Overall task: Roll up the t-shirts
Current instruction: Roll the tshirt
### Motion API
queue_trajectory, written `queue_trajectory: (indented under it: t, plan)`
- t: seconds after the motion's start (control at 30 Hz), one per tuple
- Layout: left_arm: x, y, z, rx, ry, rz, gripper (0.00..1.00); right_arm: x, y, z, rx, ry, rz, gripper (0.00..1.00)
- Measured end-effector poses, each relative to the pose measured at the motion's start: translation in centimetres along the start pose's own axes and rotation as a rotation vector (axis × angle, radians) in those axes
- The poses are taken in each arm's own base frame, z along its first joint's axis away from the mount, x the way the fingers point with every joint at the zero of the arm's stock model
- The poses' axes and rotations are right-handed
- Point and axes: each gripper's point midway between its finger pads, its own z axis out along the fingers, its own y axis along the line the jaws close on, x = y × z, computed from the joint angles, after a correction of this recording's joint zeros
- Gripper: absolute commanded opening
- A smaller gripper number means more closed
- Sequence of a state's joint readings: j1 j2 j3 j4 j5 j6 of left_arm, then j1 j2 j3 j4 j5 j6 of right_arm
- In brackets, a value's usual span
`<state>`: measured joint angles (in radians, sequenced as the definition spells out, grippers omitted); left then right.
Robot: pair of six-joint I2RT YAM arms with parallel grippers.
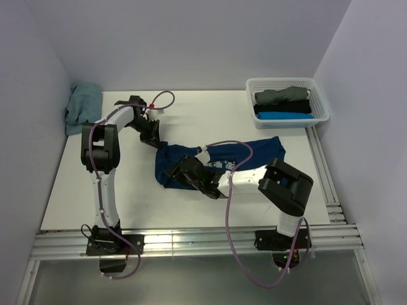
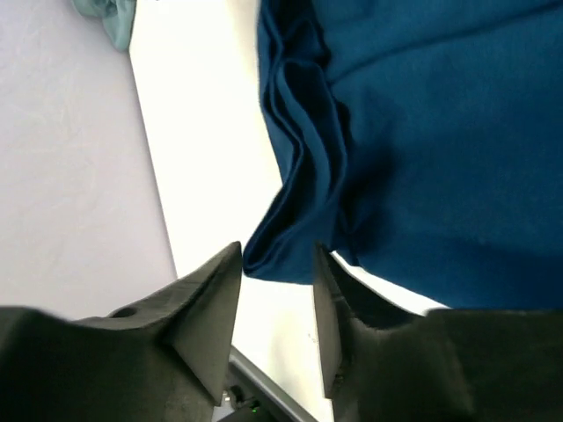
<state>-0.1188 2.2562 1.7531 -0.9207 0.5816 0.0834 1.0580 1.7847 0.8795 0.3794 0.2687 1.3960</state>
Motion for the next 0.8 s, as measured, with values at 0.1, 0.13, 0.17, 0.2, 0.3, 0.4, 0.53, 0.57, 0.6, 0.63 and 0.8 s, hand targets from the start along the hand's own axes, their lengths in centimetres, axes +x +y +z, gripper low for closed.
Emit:
queue_trajectory:
  t: [0.1, 0.13, 0.17, 0.2, 0.3, 0.4, 0.53, 0.57, 0.6, 0.63, 0.8]
  plan:
    - [-0.3, 0.1, -0.1, -0.014, -0.005, 0.005, 0.00, -0.7, 0.4, -0.5, 0.013, -0.022, -0.054, 0.55]
    - [-0.3, 0.2, -0.2, -0.019, -0.005, 0.005, 0.00, -0.9, 0.6, -0.5, 0.019, -0.028, -0.072, 0.59]
    - [-0.3, 0.3, -0.2, -0.025, -0.005, 0.006, 0.00, -1.0, 0.8, -0.5, 0.026, -0.031, -0.093, 0.61]
    - [-0.4, 0.3, -0.3, -0.030, -0.006, 0.006, 0.00, -1.1, 1.2, -0.4, 0.031, -0.032, -0.114, 0.62]
    - [-0.5, 0.4, -0.4, -0.040, -0.007, 0.007, 0.00, -1.2, 3.0, -0.1, 0.037, -0.030, -0.175, 0.65]
    - [-0.7, 0.5, -0.5, -0.053, -0.008, 0.011, 0.00, -1.0, 5.0, 0.7, 0.033, -0.024, -0.223, 0.66]
    - [-0.9, 0.3, -0.6, -0.064, -0.007, 0.020, 0.00, -0.5, 5.0, 1.5, 0.091, -0.010, -0.271, 0.67]
    - [-0.9, 0.2, -0.5, -0.066, -0.007, 0.022, 0.00, -0.4, 4.5, 1.5, 0.112, -0.008, -0.284, 0.67]
    - [-0.9, 0.2, -0.5, -0.069, -0.005, 0.024, 0.00, -0.2, 3.9, 1.3, 0.136, -0.007, -0.296, 0.67]
    - [-0.9, 0.2, -0.4, -0.072, -0.002, 0.025, 0.00, 0.1, 3.3, 1.1, 0.158, -0.004, -0.309, 0.68]
    - [-0.8, 0.3, 0.0, -0.082, 0.011, 0.027, 0.00, 2.3, 1.0, 0.2, 0.207, 0.022, -0.360, 0.71]
